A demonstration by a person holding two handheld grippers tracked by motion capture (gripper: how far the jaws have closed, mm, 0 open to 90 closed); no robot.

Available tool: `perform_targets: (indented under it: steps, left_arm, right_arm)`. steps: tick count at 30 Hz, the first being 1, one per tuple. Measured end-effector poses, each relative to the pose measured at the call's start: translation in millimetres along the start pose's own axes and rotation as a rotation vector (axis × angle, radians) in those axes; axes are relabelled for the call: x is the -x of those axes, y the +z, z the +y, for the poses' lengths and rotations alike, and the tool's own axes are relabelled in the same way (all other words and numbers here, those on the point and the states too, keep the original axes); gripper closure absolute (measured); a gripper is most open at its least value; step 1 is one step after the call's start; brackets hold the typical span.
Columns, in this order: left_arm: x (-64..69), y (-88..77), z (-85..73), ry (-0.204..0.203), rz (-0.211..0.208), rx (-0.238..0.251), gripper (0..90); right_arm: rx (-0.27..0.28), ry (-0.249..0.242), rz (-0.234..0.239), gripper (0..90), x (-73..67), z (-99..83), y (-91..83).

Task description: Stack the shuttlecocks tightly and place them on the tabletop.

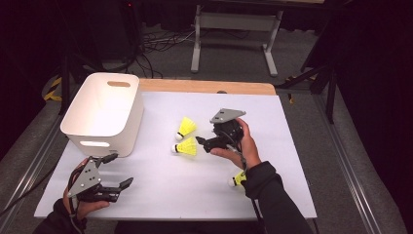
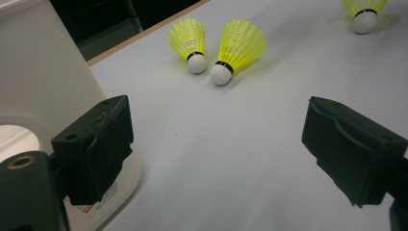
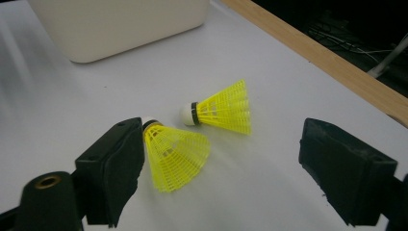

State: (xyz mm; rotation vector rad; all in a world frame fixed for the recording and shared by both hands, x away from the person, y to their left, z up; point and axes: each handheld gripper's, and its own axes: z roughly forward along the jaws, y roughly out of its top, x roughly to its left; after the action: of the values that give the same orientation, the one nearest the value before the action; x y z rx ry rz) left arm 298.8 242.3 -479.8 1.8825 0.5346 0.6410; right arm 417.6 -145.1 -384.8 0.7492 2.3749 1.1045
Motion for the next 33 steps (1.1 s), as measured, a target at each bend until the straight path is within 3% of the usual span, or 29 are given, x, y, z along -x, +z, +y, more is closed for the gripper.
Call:
perform_targets:
  steps: [3, 6, 12, 16, 17, 20, 28, 33]
  left_arm:
    - [-1.0, -4.9, -2.3, -0.008, 0.002, 0.003, 11.0]
    - [-2.5, -7.6, -3.9, -0.008, 0.01, 0.003, 10.8]
    - [-3.9, -7.3, -5.7, -0.001, 0.019, -0.012, 10.9]
    - [-2.5, -6.3, -6.2, 0.023, 0.028, -0.034, 11.8]
    - [-2.2, -6.1, -6.4, 0.023, 0.022, -0.034, 12.4]
    - [-1.5, -6.4, -6.4, 0.022, 0.016, -0.025, 12.7]
    - [-3.2, -8.4, -7.0, 0.002, 0.001, -0.004, 12.7]
    - [-2.0, -6.6, -7.9, 0.009, -0.013, -0.01, 13.0]
  right_arm:
    - [-0.04, 0.007, 0.024, 18.1, 4.2, 11.9, 16.4]
    - [-0.077, -0.001, 0.018, 18.6, 8.9, 20.5, 28.7]
    - [-0.13, 0.058, 0.035, 21.0, 21.4, 33.9, 57.7]
    - [-0.16, 0.08, 0.05, 25.0, 27.8, 35.9, 72.1]
    - [-0.162, 0.108, 0.062, 25.2, 31.0, 36.3, 78.4]
    - [-0.198, 0.112, 0.058, 25.6, 34.9, 36.6, 91.5]
    - [-0.246, 0.192, 0.048, 30.0, 51.4, 32.2, 119.4]
    - [-0.272, 0.232, 0.105, 37.3, 52.4, 29.4, 133.1]
